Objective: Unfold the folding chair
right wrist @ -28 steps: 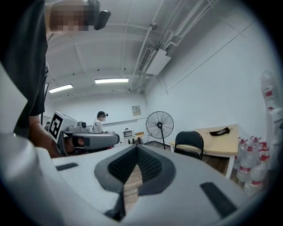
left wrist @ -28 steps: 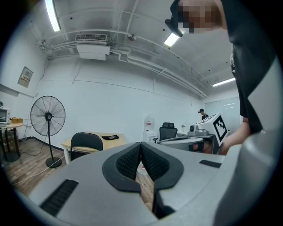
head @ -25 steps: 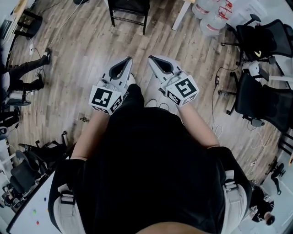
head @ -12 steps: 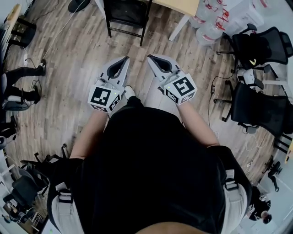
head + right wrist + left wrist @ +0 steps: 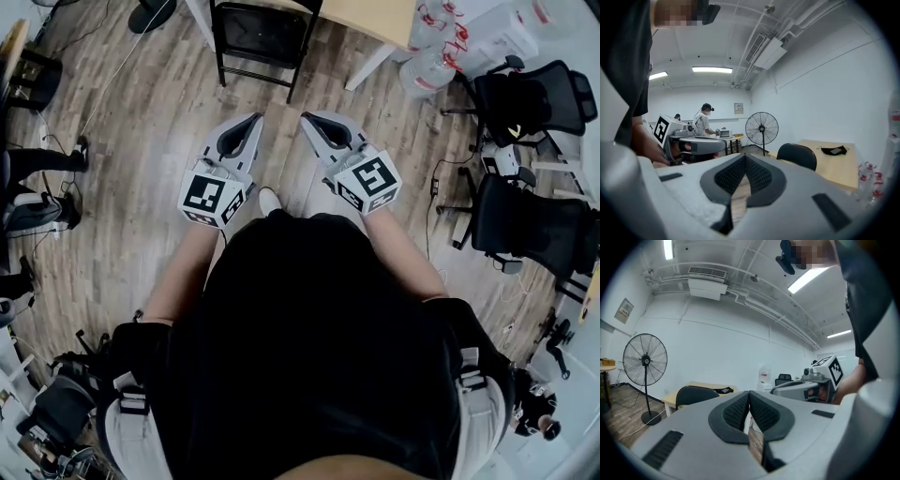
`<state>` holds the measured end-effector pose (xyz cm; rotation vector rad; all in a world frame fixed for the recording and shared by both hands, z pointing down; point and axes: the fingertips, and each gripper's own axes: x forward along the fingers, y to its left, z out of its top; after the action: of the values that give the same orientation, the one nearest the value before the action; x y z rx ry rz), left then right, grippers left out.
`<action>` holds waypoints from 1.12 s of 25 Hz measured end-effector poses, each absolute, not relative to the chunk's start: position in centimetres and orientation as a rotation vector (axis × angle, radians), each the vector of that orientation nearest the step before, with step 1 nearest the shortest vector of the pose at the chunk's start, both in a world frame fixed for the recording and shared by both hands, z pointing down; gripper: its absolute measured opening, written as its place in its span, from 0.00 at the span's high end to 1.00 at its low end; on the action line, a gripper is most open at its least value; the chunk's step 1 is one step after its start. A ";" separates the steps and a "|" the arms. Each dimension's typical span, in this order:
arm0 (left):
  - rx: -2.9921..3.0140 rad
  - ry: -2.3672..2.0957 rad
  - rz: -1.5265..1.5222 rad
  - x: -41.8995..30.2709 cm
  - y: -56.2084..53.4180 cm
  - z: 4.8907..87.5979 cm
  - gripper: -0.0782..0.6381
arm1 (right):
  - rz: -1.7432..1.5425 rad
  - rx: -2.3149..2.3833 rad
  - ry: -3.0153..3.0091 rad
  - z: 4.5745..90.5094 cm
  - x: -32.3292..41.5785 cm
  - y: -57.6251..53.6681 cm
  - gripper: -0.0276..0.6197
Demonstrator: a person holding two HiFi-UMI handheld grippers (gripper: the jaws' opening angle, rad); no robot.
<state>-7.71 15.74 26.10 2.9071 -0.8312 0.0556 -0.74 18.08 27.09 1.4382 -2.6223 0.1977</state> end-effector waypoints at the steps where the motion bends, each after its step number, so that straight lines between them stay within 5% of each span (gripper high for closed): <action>1: 2.906 -0.827 0.059 -7.8 14.9 26.3 0.90 | 0.200 1.440 -2.614 27.2 -0.8 17.4 0.96; 14: 2.881 -0.861 0.091 -4.1 5.3 27.9 0.90 | 0.234 1.444 -2.603 28.7 3.8 8.1 0.96; 28: 2.818 -1.042 0.125 8.0 -11.0 27.0 0.90 | 0.223 1.272 -2.710 27.9 16.1 -10.4 0.96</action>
<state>8.02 -11.00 27.02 2.8183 -1.0422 0.1245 16.12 -10.37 27.87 1.2715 -2.7104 0.2234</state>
